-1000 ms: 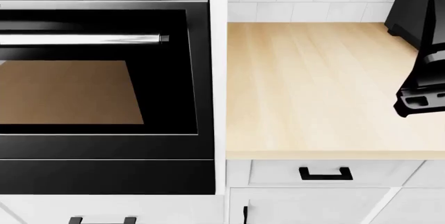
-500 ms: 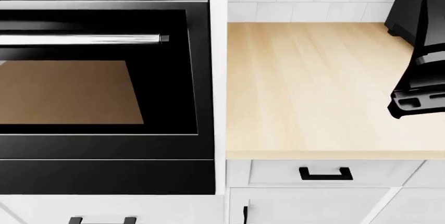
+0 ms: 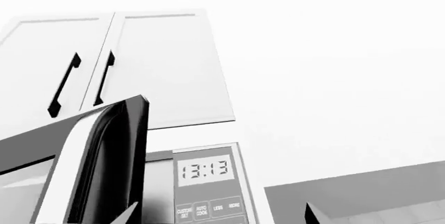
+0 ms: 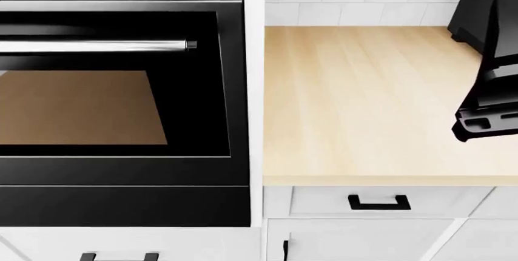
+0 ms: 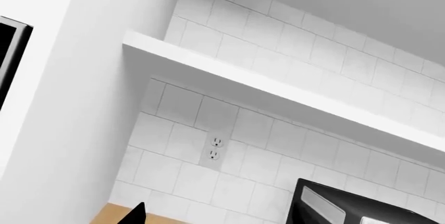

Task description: Open the microwave door

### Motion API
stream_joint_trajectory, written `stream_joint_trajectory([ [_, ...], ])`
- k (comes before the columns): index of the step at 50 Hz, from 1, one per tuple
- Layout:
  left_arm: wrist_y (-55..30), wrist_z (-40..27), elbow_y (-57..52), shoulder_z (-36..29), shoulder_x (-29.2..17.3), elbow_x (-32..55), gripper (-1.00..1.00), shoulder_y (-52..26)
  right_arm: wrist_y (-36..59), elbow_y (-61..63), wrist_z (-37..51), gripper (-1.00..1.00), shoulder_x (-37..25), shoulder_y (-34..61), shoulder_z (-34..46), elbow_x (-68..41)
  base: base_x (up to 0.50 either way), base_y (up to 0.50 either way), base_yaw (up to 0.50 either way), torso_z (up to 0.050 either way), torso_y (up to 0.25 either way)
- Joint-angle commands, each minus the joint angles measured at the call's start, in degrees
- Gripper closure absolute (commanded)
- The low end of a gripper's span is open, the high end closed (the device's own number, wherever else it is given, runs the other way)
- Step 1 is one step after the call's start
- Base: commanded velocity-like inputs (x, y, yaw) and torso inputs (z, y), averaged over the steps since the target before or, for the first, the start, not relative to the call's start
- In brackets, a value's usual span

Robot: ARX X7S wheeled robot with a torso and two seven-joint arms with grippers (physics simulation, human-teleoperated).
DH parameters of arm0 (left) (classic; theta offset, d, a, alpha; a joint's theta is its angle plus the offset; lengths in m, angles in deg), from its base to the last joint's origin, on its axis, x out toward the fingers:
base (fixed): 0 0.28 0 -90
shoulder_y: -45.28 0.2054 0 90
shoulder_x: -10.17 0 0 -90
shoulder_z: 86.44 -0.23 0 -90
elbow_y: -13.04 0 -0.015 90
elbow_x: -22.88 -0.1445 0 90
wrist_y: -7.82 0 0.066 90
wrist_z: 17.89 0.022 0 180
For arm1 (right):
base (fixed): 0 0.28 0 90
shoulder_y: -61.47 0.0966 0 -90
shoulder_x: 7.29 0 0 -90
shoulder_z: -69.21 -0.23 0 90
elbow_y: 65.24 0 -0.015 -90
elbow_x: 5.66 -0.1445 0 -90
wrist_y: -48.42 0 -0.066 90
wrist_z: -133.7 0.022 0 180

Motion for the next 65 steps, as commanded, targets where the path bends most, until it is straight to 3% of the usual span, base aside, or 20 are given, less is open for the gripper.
stream_joint_trajectory([
  [1, 3.0, -5.5, 6.2, -4.8, 7.4, 6.9, -1.00, -0.1, 0.0, 1.4, -2.7, -1.00, 0.5, -8.0, -5.6, 3.0, 0.00, 0.00, 0.00, 0.000, 0.000],
  [9, 3.0, -18.4, 21.2, -10.2, 7.4, 25.7, -1.00, -0.1, -0.7, 1.8, -4.0, -1.00, 0.9, -12.3, -10.1, 3.1, 0.00, 0.00, 0.00, 0.000, 0.000],
  [14, 4.6, -14.8, 27.0, -11.3, 7.4, 24.4, -1.00, -0.1, 0.0, 1.1, -3.8, -1.00, 2.0, -10.0, -7.1, 3.7, 0.00, 0.00, 0.00, 0.000, 0.000],
  [28, 1.3, 5.8, 37.9, -11.9, 7.4, 0.9, -1.00, -0.1, 0.4, 1.2, -4.3, -1.00, 2.7, -11.1, -7.8, 4.5, 0.00, 0.00, 0.00, 0.000, 0.000],
  [38, -2.4, 22.4, 39.2, -10.4, 7.4, -18.5, -1.00, -0.1, 1.1, 1.1, -5.1, -1.00, 3.8, -12.6, -8.4, 6.0, 0.00, 0.00, 0.00, 0.000, 0.000],
  [45, -2.7, 42.9, 43.3, -17.8, 7.4, -36.8, -1.00, -0.1, 2.0, 0.8, -5.2, -1.00, 5.5, -12.0, -6.6, 7.4, 0.00, 0.00, 0.00, 0.000, 0.000],
  [51, -2.0, 54.5, 45.2, -23.2, 7.4, -45.3, -1.00, -0.1, 2.4, 1.1, -6.6, -1.00, 6.7, -14.8, -8.0, 9.6, 0.00, 0.00, 0.00, 0.000, 0.000],
  [59, -0.7, 67.5, 46.0, -25.4, 7.4, -58.8, -1.00, -0.1, 2.5, 1.4, -7.9, -1.00, 7.1, -17.3, -9.9, 10.9, 0.00, 0.00, 0.00, 0.000, 0.000],
  [65, 0.8, 82.4, 45.6, -24.0, 7.4, -77.8, -1.00, -0.1, 2.8, 1.1, -7.6, -1.00, 7.6, -16.4, -8.8, 11.0, 0.00, 0.00, 0.00, 0.000, 0.000],
])
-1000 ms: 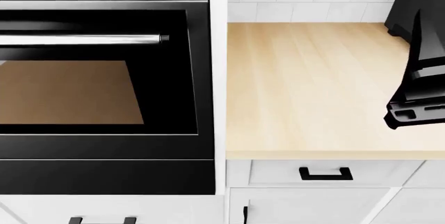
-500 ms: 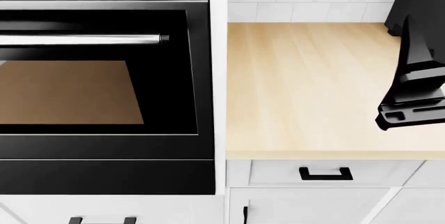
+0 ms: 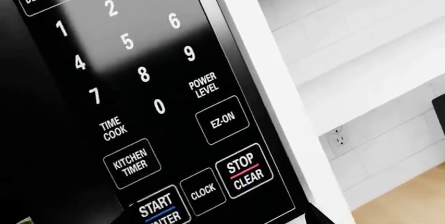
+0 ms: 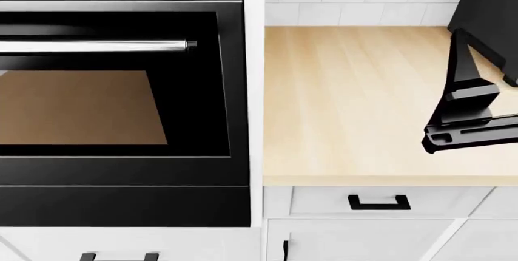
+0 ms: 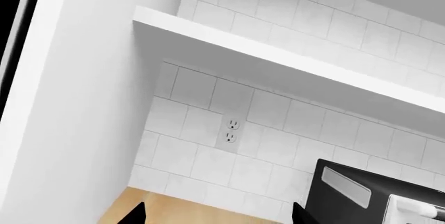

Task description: Open the microwave door

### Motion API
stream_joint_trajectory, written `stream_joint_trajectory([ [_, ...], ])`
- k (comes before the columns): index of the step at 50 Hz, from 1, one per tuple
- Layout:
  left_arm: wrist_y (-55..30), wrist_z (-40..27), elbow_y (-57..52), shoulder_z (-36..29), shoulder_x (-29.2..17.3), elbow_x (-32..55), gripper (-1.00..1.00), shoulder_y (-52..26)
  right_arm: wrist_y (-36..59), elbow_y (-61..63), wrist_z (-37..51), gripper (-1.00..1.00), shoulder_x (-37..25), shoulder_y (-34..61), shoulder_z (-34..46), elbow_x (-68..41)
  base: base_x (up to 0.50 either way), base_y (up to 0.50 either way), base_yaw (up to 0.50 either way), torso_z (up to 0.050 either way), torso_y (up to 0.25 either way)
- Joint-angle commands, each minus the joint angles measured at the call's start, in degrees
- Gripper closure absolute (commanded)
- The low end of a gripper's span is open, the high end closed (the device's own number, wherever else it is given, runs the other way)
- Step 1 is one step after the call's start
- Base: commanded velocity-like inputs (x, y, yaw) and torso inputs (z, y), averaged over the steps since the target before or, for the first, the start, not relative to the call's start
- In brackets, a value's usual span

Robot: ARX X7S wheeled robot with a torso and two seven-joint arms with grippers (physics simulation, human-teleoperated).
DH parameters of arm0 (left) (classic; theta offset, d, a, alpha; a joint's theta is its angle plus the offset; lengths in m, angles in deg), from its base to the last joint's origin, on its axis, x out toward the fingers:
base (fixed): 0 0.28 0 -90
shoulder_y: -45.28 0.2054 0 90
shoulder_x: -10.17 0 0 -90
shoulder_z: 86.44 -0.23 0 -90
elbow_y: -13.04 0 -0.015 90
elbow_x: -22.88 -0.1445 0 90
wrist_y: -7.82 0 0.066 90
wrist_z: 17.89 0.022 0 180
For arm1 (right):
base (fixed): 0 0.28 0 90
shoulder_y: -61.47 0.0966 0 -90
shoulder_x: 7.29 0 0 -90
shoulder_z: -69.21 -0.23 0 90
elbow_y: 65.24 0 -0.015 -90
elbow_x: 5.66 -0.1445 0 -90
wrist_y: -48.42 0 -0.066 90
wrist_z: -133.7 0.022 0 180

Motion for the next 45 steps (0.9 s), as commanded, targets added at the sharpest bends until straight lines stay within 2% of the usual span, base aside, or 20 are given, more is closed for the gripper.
stream_joint_trajectory([
  [1, 2.1, 24.7, 1.0, -0.7, 0.0, -28.5, -1.00, -0.1, 0.5, -0.1, -0.5, -1.00, 1.1, -0.7, 0.2, 1.3, 0.00, 0.00, 0.00, 0.000, 0.000],
  [6, 4.3, 34.2, 0.1, 3.1, 0.0, -42.3, -1.00, -0.1, 0.7, -0.3, -0.6, -1.00, 1.4, -0.6, 0.5, 1.6, 0.00, 0.00, 0.00, 0.000, 0.000],
  [14, 9.8, 41.8, 0.6, 10.9, 0.0, -57.3, -1.00, -0.1, 0.4, -0.1, -1.0, -1.00, 0.9, -2.3, -1.2, 1.7, 0.00, 0.00, 0.00, 0.000, 0.000],
  [18, 13.2, 44.4, 0.7, 16.0, 0.0, -64.9, -1.00, -0.1, 0.5, 0.0, -1.4, -1.00, 1.0, -3.0, -1.7, 2.2, 0.00, 0.00, 0.00, 0.000, 0.000],
  [21, 16.6, 43.9, -1.2, 21.9, -0.2, -73.7, -1.00, -0.1, 0.5, 0.3, -2.0, -1.00, 1.3, -4.7, -3.0, 3.0, 0.00, 0.00, 0.00, 0.000, 0.000],
  [24, 19.0, 43.8, -5.6, 23.8, -1.9, -78.2, -1.00, -0.1, 1.0, 0.3, -3.4, -1.00, 2.3, -6.7, -3.9, 5.2, 0.00, 0.00, 0.00, 0.000, 0.000],
  [35, 20.3, 45.3, -12.5, 24.3, -13.6, -81.0, -1.00, -0.1, 0.9, 0.5, -3.0, -1.00, 2.3, -6.8, -3.9, 4.8, 0.00, 0.00, 0.00, 0.000, 0.000],
  [41, 20.7, 42.3, -12.8, 24.1, -21.5, -78.9, -1.00, -0.1, 0.8, 0.6, -2.8, -1.00, 2.3, -6.7, -3.9, 4.6, 0.00, 0.00, 0.00, 0.000, 0.000],
  [45, 26.1, 35.8, -12.6, 23.9, -27.1, -76.3, -1.00, -0.1, 1.1, 0.5, -3.1, -1.00, 2.6, -7.0, -3.7, 5.2, 0.00, 0.00, 0.00, 0.000, 0.000],
])
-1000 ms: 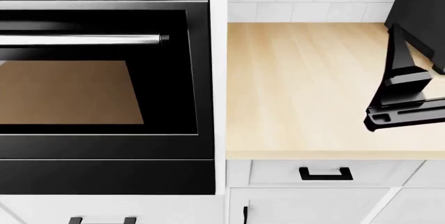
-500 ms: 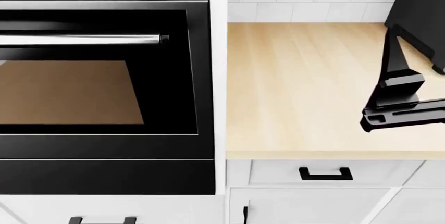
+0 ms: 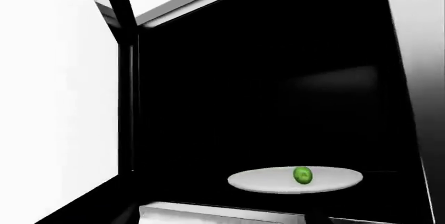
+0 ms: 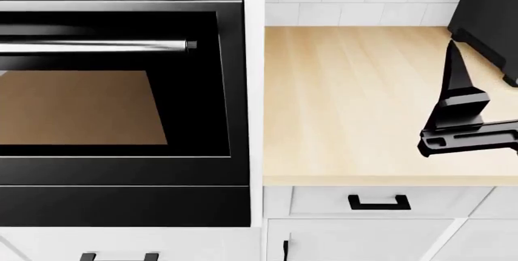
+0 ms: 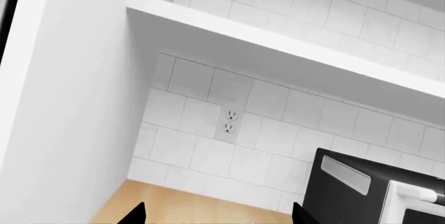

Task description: Open the microwave door

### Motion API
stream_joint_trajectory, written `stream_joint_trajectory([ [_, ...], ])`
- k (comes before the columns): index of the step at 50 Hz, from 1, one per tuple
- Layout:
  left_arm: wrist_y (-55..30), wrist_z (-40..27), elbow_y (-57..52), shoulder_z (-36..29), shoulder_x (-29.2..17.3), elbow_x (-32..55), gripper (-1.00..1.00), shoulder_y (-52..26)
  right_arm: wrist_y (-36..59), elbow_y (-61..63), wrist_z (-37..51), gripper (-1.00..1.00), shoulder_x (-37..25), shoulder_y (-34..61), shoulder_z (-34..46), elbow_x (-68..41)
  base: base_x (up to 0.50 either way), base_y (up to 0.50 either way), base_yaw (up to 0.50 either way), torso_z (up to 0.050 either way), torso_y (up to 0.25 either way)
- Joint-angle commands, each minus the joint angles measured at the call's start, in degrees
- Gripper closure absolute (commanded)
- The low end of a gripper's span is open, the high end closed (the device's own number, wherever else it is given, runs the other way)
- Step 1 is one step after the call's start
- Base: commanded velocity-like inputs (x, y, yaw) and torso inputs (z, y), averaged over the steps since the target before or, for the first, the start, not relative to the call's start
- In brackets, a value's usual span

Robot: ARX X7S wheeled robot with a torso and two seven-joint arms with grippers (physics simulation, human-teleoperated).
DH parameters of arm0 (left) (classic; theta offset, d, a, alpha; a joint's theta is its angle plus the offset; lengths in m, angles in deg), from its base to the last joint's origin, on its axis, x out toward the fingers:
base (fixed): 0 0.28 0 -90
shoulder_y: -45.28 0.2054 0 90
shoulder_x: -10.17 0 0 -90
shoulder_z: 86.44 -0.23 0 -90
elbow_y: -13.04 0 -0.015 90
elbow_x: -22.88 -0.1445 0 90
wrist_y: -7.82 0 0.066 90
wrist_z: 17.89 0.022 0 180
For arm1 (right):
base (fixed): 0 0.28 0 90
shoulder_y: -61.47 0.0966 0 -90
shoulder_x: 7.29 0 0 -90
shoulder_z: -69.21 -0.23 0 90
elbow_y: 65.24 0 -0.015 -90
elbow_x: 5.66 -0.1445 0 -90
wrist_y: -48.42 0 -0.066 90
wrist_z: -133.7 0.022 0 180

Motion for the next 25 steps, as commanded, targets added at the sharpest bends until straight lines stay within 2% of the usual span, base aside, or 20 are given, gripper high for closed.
stream_joint_trajectory([
  [1, 8.3, -7.7, -1.6, 1.0, -13.4, 0.2, -1.00, 0.0, 0.3, 0.0, -0.4, -1.00, 0.4, -1.0, -0.3, 0.8, 0.00, 0.00, 0.00, 0.000, 0.000],
  [4, 15.0, -11.6, -0.6, 0.9, -16.7, 0.7, -1.00, 0.0, 0.4, -0.1, -0.5, -1.00, 0.3, -1.2, -0.4, 0.9, 0.00, 0.00, 0.00, 0.000, 0.000],
  [7, 17.8, -13.1, 0.4, 1.0, -18.7, 1.1, -1.00, 0.0, 0.4, -0.2, -0.1, -1.00, 0.3, -0.8, 0.0, 0.6, 0.00, 0.00, 0.00, 0.000, 0.000],
  [19, 20.1, -18.4, 7.4, 1.6, -30.7, 1.8, -1.00, 0.0, 1.1, 0.2, -3.3, -1.00, 2.2, -5.2, -2.0, 4.9, 0.00, 0.00, 0.00, 0.000, 0.000],
  [25, 20.6, -21.3, 6.0, 3.7, -32.8, 4.1, -1.00, 1.6, 1.3, 0.2, -3.9, -1.00, 3.0, -5.9, -1.7, 6.3, 0.00, 0.00, 0.00, 0.000, 0.000],
])
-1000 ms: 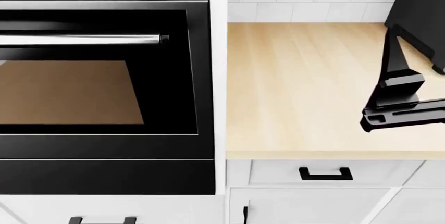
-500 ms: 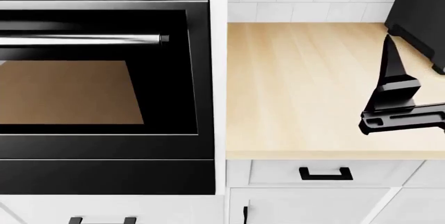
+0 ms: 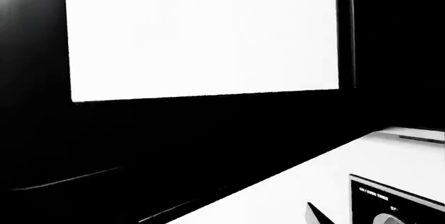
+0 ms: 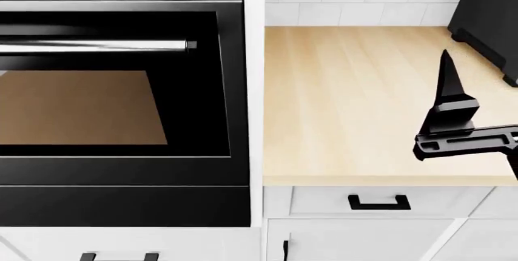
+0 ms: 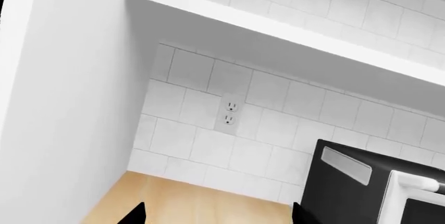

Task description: Open the microwave door

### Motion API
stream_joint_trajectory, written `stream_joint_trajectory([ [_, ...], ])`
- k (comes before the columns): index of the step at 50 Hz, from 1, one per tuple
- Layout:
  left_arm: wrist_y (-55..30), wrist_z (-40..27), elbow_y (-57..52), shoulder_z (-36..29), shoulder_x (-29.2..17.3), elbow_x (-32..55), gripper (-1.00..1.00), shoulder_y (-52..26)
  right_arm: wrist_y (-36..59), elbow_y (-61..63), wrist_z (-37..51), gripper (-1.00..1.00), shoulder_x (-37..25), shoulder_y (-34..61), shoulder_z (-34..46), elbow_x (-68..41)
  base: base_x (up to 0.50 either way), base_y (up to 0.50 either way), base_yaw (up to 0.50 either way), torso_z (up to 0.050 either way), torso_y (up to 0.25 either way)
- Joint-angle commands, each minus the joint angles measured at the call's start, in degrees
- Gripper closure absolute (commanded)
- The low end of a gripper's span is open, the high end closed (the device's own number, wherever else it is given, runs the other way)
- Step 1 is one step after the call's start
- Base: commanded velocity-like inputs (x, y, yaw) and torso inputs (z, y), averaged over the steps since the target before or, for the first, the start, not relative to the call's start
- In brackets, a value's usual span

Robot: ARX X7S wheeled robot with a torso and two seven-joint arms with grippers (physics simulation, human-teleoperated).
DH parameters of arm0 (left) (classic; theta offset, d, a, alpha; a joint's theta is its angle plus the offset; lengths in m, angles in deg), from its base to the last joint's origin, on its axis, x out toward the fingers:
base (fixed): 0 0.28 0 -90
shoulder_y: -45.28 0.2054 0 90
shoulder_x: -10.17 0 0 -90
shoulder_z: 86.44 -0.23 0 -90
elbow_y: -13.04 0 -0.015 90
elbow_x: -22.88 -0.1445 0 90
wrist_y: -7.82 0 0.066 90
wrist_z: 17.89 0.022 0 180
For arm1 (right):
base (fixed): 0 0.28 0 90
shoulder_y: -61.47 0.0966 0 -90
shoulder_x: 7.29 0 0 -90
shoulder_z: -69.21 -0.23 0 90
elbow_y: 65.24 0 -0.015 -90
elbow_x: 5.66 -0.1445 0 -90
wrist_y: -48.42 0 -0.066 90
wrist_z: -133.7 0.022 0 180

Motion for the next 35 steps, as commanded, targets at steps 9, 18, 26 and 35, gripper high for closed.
stream_joint_trajectory([
  [9, 2.7, -8.7, -1.0, 0.1, -1.5, 4.2, -1.00, -0.4, 0.4, 0.3, -2.2, -1.00, 1.9, -2.7, -0.3, 3.6, 0.00, 0.00, 0.00, 0.000, 0.000],
  [18, -0.5, -21.3, -1.0, -0.9, -5.5, 3.8, -1.00, -0.4, 0.6, 0.3, -4.5, -1.00, 3.2, -5.0, -0.4, 6.7, 0.00, 0.00, 0.00, 0.000, 0.000],
  [26, -0.4, -21.4, 0.5, -1.2, -3.4, 6.0, -1.00, -0.4, 0.5, 0.2, -2.6, -1.00, 2.7, -3.6, 0.9, 4.8, 0.00, 0.00, 0.00, 0.000, 0.000],
  [35, -2.1, -15.3, -0.7, -1.6, 5.5, 6.4, -1.00, -0.1, 0.0, 0.4, -5.1, -1.00, 3.4, -7.2, -0.9, 7.6, 0.00, 0.00, 0.00, 0.000, 0.000],
])
